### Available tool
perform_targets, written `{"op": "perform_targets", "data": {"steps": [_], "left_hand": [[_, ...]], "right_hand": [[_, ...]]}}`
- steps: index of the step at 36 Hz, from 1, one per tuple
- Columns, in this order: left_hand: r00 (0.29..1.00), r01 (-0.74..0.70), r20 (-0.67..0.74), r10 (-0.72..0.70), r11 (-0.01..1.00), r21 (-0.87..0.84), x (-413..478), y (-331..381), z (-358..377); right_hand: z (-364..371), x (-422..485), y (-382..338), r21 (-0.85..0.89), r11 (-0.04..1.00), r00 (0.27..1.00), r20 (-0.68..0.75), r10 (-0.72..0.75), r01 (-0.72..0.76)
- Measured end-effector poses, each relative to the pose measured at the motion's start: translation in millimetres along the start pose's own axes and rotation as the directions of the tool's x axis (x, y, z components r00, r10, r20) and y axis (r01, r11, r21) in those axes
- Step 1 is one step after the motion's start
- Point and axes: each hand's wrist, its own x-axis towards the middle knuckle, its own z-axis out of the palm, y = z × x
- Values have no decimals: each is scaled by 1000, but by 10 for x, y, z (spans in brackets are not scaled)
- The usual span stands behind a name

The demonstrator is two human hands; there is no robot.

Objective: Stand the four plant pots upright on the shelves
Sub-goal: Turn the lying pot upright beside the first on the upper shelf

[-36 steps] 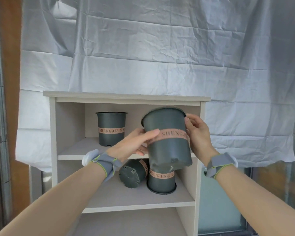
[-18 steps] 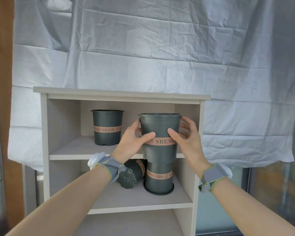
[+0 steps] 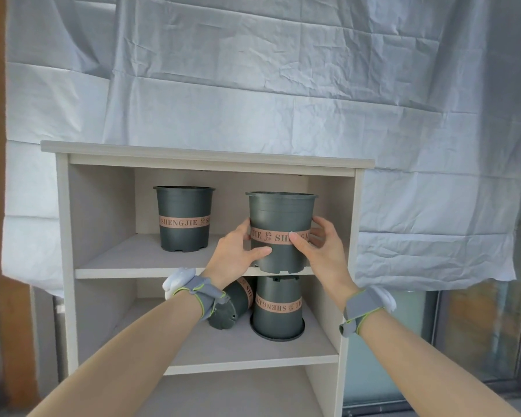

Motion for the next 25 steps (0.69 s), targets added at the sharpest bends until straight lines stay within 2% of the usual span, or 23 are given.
{"op": "perform_targets", "data": {"steps": [7,13,25], "left_hand": [[994,101,-46,-99,993,60,100,-88,84],[991,120,-66,-114,989,90,241,-174,116],[987,156,17,-160,978,135,540,-452,215]], "right_hand": [[74,122,123,-70,995,998,-10,69,-69],[133,257,209,-150,982,993,-12,113,-114],[245,511,388,-309,940,989,-25,146,-147]]}}
